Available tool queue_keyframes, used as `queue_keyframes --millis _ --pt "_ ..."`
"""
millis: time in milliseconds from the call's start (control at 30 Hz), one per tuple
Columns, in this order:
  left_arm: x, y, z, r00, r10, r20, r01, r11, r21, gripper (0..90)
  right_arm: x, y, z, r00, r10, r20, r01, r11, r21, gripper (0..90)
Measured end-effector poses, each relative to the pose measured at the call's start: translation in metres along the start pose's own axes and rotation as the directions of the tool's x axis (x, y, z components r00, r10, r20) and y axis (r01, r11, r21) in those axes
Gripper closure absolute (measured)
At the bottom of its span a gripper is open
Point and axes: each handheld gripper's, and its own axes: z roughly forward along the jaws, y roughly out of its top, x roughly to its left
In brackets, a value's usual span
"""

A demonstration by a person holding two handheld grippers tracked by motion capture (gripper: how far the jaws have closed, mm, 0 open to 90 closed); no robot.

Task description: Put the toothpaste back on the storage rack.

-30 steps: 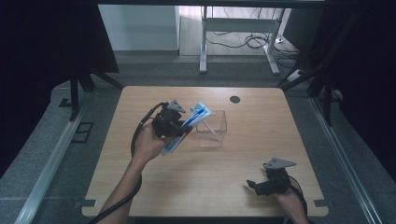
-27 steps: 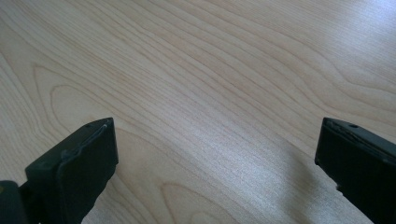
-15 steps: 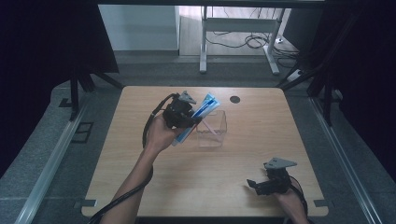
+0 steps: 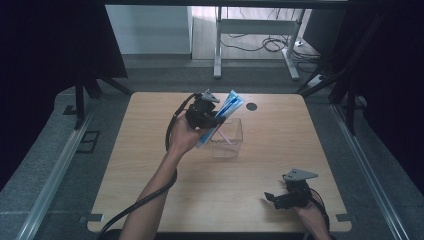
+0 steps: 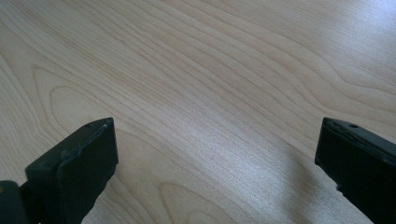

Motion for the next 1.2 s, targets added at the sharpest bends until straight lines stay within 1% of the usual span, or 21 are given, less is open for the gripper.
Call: queue_keyframes --millis 200,267,333,400,433,667,700,733,867,1033,1200 --pt "0.002 0.007 0.007 1.0000 -0.008 -0.002 0.008 0.9996 -0.028 72.5 0.000 0.000 0.000 1.0000 -0.001 0.001 0.001 1.000 0.002 0.0" --pt "0.002 0.009 0.010 0.9998 -0.017 -0.003 0.017 0.9991 -0.038 72.5 0.000 0.000 0.000 1.0000 0.003 0.001 -0.003 1.000 0.004 0.0" --pt "0.001 0.012 0.012 0.9999 -0.010 -0.005 0.010 0.9991 -0.041 72.5 0.000 0.000 0.001 1.0000 0.002 -0.001 -0.002 1.000 0.004 0.0" --pt "0.000 0.014 0.014 0.9998 -0.018 -0.006 0.017 0.9987 -0.048 72.5 0.000 0.000 0.001 1.0000 0.002 -0.001 -0.002 1.000 0.004 0.0" --pt "0.000 0.016 0.015 0.9999 -0.010 -0.005 0.010 0.9988 -0.048 72.5 0.000 0.000 0.001 1.0000 0.002 -0.001 -0.002 1.000 0.004 0.0" --pt "-0.001 0.024 0.026 0.9999 0.002 -0.015 -0.003 0.9981 -0.062 72.5 0.000 0.000 0.000 1.0000 0.001 -0.001 -0.001 1.000 0.005 0.0" --pt "-0.002 0.025 0.028 0.9999 -0.006 -0.016 0.005 0.9980 -0.062 72.4 0.000 0.000 0.000 1.0000 0.001 -0.002 -0.001 1.000 0.004 0.0" --pt "-0.002 0.025 0.029 0.9998 0.003 -0.020 -0.005 0.9980 -0.064 72.4 0.000 0.000 0.000 1.0000 0.001 -0.003 -0.001 1.000 0.003 0.0" --pt "-0.001 0.026 0.037 0.9995 -0.001 -0.032 -0.002 0.9971 -0.076 72.4 -0.001 0.000 0.000 1.0000 0.001 -0.002 -0.001 1.000 0.004 0.0" --pt "-0.002 0.023 0.049 0.9994 -0.007 -0.035 0.004 0.9969 -0.078 72.5 -0.001 0.000 0.000 1.0000 -0.003 -0.005 0.003 1.000 0.002 0.0" --pt "-0.004 0.017 0.058 0.9990 0.002 -0.045 -0.005 0.9975 -0.071 72.4 -0.001 0.000 0.000 1.0000 -0.002 -0.004 0.002 1.000 0.000 0.0"
